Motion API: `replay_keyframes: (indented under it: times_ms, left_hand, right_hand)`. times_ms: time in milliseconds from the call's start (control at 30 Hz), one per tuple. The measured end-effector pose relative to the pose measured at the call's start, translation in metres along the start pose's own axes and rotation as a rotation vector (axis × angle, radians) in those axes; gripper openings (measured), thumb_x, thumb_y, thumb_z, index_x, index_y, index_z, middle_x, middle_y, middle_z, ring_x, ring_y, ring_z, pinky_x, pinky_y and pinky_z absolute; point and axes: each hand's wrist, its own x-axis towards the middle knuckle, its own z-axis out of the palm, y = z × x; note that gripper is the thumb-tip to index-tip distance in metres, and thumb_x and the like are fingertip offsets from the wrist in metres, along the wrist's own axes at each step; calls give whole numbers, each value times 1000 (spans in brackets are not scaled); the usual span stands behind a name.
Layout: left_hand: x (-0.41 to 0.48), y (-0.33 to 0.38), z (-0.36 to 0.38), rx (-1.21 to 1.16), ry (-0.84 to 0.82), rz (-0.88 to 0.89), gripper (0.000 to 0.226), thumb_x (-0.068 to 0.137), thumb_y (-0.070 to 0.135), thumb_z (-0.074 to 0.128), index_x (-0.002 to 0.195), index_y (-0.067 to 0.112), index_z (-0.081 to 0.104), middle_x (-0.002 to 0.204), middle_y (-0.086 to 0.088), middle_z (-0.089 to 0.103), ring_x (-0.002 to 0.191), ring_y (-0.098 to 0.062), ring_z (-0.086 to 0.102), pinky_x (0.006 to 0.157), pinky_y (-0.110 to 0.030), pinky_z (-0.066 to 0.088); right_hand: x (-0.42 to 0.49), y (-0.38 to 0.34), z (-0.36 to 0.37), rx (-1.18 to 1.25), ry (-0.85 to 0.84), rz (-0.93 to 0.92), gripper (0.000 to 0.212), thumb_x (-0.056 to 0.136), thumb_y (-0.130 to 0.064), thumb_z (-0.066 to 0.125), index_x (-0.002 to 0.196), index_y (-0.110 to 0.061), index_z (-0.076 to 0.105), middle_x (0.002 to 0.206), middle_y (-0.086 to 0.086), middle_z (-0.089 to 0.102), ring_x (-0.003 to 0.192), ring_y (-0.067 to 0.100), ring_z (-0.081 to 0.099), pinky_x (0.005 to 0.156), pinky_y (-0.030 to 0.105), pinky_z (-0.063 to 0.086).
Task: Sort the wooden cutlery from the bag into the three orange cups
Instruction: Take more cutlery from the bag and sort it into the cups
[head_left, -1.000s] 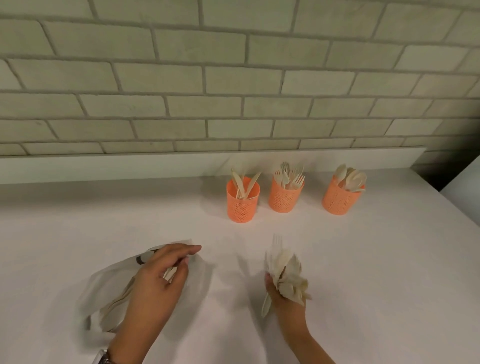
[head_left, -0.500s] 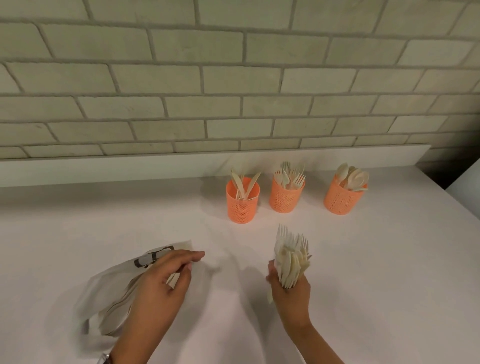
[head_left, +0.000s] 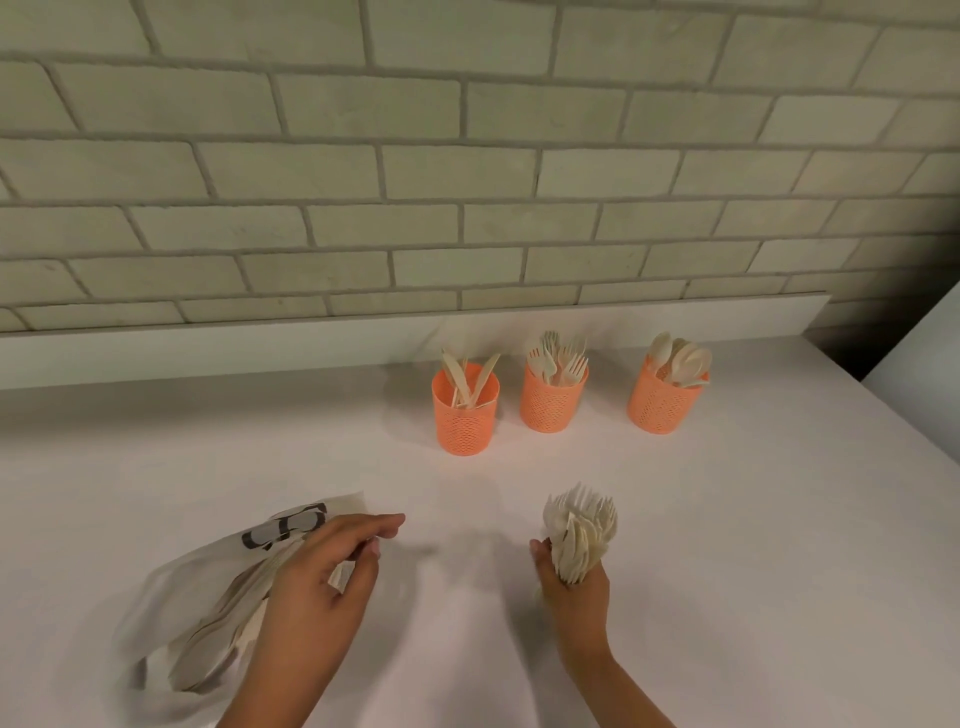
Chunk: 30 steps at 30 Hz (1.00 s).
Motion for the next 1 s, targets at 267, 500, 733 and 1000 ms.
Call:
replay_keyframes:
  times_ms: [267,500,733,1000]
  left_hand:
    - [-9,13,32,53,-32,0,54,81,-12,60,96,40,67,91,20,67,82,-1,63,75,-3,42]
    - [-14,36,87,62,4,-31,55,82,-13,58,96,39,68,90,17,68,83,-4,63,75,-5,44]
    - [-27,86,178,115,65,-91,56,81,-13,58,96,40,68,89,18,68,83,-4,64,75,-6,45]
    - [-49,124,253,126,95,-225,56,82,-13,57,93,41,69,88,17,69,82,-6,63,74,-7,45]
  right_hand:
    - [9,6,-15,8,-70,54,20,76,-10,75,89,-16,62,77,-3,67,61,-6,61,56,8,47]
    - [29,-14,-44,81,-206,7,17,78,-7,73,79,-21,63,62,-3,61,45,-2,52,46,9,43]
    - [91,-22,-127,119,-298,-75,19,75,-7,76,84,-21,65,65,-7,69,56,-4,59,56,8,48]
    - [140,6,-193,-73,-431,-32,27,75,-11,77,82,-29,58,69,-6,68,61,-3,63,57,11,48]
